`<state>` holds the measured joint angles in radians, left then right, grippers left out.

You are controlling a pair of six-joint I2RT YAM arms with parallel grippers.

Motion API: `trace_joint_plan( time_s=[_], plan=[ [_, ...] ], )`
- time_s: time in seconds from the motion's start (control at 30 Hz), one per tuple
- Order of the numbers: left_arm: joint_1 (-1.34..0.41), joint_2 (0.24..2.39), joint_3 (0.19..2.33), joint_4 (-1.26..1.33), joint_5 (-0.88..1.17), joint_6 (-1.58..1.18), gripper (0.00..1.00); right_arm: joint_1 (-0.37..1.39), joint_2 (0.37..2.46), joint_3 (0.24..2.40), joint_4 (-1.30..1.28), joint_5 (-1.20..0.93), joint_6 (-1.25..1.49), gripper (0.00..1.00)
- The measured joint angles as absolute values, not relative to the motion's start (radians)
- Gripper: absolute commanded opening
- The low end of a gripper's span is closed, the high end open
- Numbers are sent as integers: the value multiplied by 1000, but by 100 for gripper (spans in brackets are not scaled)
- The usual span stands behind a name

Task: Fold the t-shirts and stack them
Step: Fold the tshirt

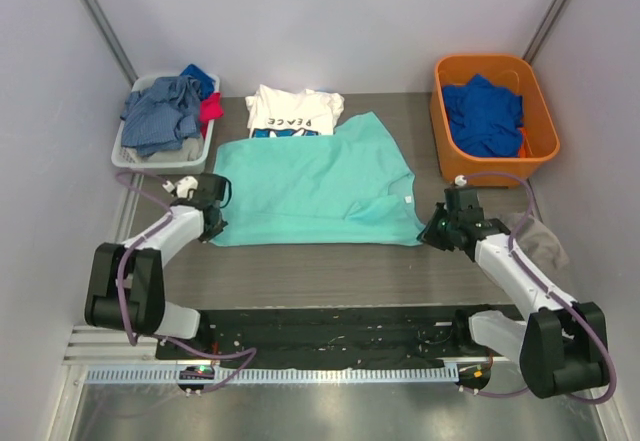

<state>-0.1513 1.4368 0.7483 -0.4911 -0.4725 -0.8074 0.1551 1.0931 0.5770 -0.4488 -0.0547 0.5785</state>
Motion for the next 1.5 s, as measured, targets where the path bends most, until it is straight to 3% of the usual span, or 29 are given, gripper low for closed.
trace_joint_plan(
  time_s=[0.6, 1.5],
  plan=[
    [-151, 1137, 616, -614, -404, -838, 0, 166, 938, 596, -661, -54, 661, 1],
    [-151, 1144, 607, -648, -363, -874, 0, 188, 713, 605, -973, -48, 718, 1]
  ],
)
